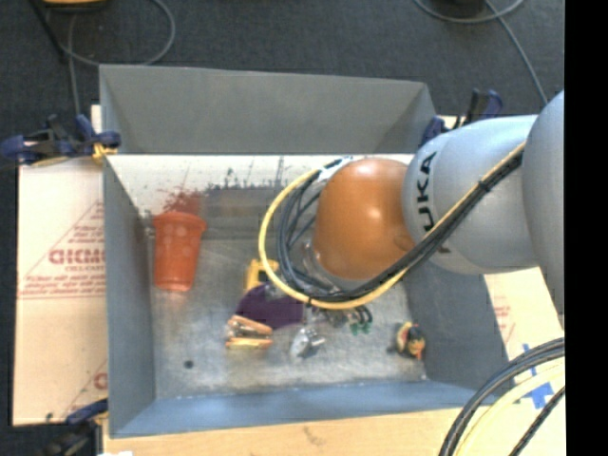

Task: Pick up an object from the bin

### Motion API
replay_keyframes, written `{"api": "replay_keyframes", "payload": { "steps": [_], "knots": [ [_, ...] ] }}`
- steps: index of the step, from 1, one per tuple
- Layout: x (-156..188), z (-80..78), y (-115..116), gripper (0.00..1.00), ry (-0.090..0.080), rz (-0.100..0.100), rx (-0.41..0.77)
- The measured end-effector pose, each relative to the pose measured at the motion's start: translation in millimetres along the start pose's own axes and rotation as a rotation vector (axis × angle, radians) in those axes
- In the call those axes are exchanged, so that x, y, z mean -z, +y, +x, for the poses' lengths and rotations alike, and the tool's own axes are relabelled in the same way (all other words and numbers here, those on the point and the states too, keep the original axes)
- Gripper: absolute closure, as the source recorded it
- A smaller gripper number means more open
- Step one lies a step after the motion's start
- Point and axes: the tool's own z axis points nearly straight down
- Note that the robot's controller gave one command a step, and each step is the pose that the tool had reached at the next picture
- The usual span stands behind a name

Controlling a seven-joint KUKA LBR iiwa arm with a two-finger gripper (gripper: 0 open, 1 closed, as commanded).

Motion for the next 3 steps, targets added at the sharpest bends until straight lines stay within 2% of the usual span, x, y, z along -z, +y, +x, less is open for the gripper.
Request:
{"api": "replay_keyframes", "payload": {
  "steps": [1, 2, 3],
  "knots": [
    [1, -27.6, 13, 0.0, -0.006, 0.005, 0.066],
    [44, -11.6, 24, 0.0, 0.002, -0.002, 0.16],
    [41, -12.1, 37, 0.0, -0.023, 0.005, 0.196]
  ]
}}
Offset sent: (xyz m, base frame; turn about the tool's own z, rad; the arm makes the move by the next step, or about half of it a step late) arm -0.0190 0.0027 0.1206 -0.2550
